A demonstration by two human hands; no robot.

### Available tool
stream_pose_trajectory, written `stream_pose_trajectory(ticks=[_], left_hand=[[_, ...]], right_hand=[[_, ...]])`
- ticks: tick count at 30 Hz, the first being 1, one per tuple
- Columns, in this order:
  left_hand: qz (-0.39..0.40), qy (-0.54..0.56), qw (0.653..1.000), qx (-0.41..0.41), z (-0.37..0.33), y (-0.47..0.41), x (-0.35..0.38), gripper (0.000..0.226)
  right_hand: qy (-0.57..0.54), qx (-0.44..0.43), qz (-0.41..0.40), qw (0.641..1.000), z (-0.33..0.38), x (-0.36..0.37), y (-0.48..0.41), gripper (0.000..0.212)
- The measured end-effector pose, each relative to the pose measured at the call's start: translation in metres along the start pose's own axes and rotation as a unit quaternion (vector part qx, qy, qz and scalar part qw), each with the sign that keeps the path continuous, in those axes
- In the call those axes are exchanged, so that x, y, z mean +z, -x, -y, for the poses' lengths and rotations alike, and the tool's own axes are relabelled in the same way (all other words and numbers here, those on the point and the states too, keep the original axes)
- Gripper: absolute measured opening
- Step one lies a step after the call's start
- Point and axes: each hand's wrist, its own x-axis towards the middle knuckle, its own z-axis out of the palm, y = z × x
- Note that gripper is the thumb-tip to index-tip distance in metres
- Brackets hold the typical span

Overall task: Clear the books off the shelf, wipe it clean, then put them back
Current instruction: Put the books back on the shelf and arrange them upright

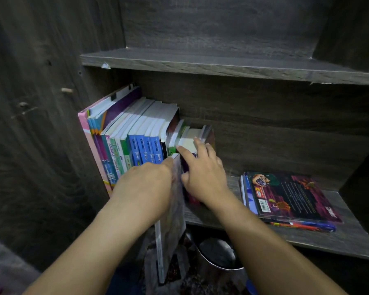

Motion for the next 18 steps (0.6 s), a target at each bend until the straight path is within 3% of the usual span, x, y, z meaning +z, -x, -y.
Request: stream_pose_trajectory(ticks=[7, 11, 18], left_hand=[[-0.008, -0.008, 1.0, 0.01, -0.01, 0.006, -0.003, 0.055], [-0.008, -0.001, 1.0, -0.005, -0.024, 0.005, -0.008, 0.07], [-0.054, -0.03, 0.995, -0.083, -0.043, -0.026, 0.005, 0.076]], right_hand=[[-0.049, 0.085, -0.092, 0.991, -0.006, 0.001, 0.004, 0.027], [-0.085, 0.133, -0.17, 0.973, -0.024, -0.003, 0.008, 0.019], [-0.11, 0.13, -0.17, 0.971, -0.032, -0.004, 0.009, 0.016]])
